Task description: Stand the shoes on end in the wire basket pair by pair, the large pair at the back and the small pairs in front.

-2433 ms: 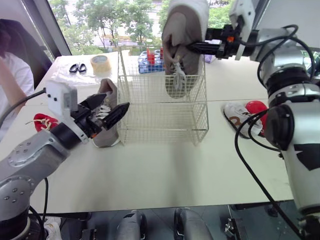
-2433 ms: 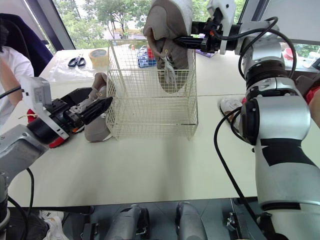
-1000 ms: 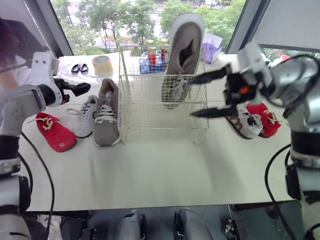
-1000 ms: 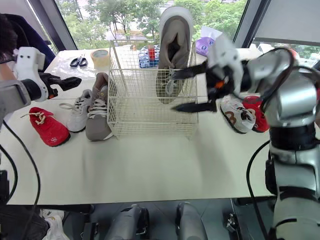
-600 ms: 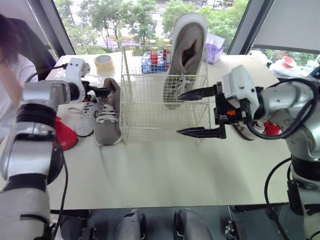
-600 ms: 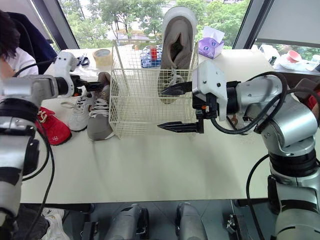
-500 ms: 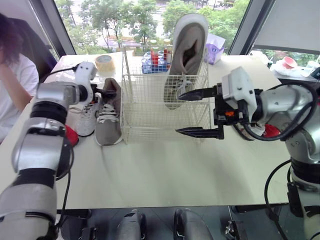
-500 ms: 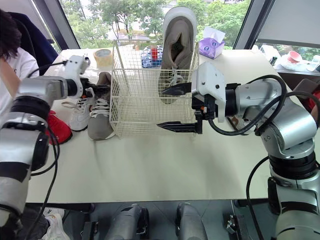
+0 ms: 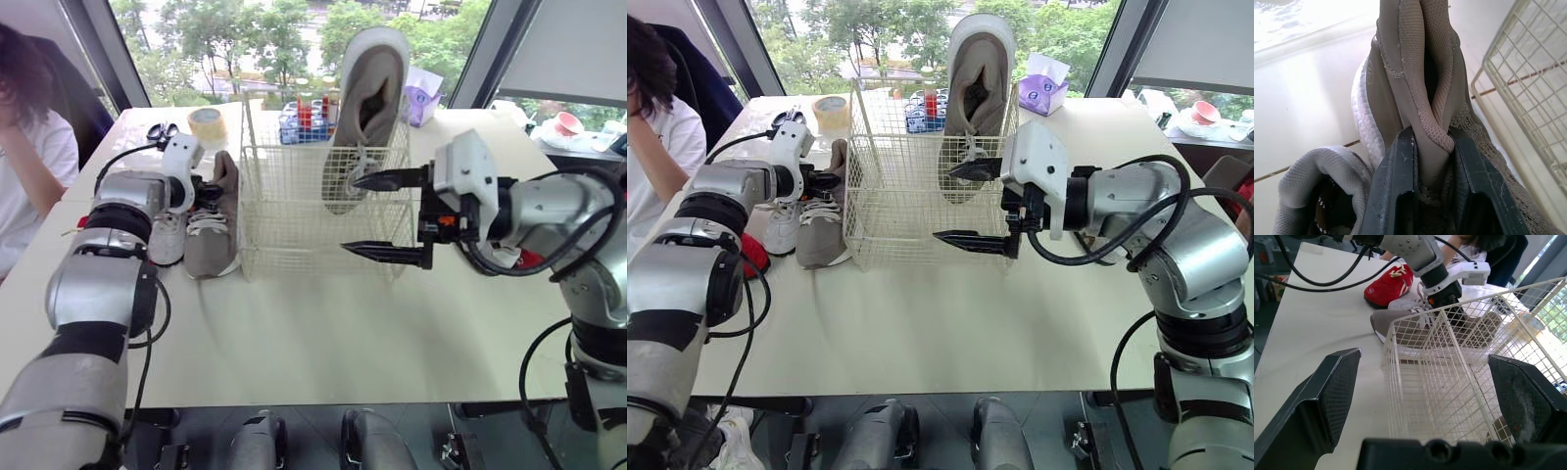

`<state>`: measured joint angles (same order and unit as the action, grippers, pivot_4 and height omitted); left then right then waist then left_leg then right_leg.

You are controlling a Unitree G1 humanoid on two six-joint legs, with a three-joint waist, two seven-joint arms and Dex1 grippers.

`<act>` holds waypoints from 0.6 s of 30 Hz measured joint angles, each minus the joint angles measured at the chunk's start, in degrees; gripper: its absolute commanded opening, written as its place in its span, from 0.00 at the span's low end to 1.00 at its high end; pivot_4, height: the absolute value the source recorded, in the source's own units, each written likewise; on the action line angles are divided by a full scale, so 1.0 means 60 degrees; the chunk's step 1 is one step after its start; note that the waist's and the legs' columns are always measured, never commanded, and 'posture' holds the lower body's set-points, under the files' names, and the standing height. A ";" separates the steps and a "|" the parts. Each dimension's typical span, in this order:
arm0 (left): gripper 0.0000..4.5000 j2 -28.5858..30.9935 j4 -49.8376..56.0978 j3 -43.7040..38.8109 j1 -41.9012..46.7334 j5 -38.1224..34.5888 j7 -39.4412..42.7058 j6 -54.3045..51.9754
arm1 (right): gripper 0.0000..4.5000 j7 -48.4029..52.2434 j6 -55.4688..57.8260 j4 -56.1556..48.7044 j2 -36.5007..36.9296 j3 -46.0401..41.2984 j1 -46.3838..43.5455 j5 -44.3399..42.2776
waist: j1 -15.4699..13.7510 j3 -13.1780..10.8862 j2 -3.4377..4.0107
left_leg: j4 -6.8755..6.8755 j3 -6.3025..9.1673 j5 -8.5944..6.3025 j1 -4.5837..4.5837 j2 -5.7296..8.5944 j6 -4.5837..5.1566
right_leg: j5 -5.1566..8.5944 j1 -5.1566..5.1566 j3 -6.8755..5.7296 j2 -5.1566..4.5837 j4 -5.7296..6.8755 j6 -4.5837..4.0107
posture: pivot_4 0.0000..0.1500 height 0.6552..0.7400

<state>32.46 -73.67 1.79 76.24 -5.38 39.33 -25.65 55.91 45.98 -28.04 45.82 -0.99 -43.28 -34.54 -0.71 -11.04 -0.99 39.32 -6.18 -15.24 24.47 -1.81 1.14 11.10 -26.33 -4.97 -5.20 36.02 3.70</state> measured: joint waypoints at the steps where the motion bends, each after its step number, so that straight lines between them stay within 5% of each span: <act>1: 0.06 0.0018 0.0001 -0.0158 0.0017 -0.0022 -0.0041 -0.0028 | 1.00 -0.0020 -0.0002 0.0002 0.0038 -0.0003 0.0000 -0.0022 | 0.0002 -0.0003 -0.0005 | 0.0000 0.0000 0.0000 0.0002 0.0000 0.0000 | 0.0000 -0.0002 0.0000 0.0000 0.0000 0.0000 | 1.00 1.00; 13: 0.06 0.1571 0.3145 -0.2424 0.1119 -0.1290 -0.0559 -0.1526 | 1.00 -0.0072 -0.0028 0.0605 0.0270 -0.0167 -0.0080 -0.0168 | 0.0069 -0.0037 -0.0063 | -0.0001 -0.0001 0.0000 0.0028 -0.0004 0.0000 | 0.0000 -0.0017 0.0000 -0.0001 -0.0002 0.0005 | 1.00 1.00; 18: 0.06 0.1148 0.4166 -0.2924 0.1385 -0.1302 -0.1704 0.0525 | 1.00 -0.0188 0.0056 0.1184 0.0469 -0.0744 -0.0484 -0.0442 | -0.0065 -0.0039 -0.0072 | 0.0014 -0.0002 0.0001 0.0035 -0.0005 -0.0002 | 0.0000 -0.0007 -0.0013 -0.0015 -0.0006 0.0004 | 1.00 1.00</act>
<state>39.35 -48.68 -15.76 84.55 -13.19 29.10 -22.50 54.78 46.32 -20.93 48.63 -5.45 -46.18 -37.19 -1.10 -11.27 -1.42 39.40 -6.19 -15.24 24.68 -1.84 1.14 11.09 -26.37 -5.04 -5.29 35.98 3.73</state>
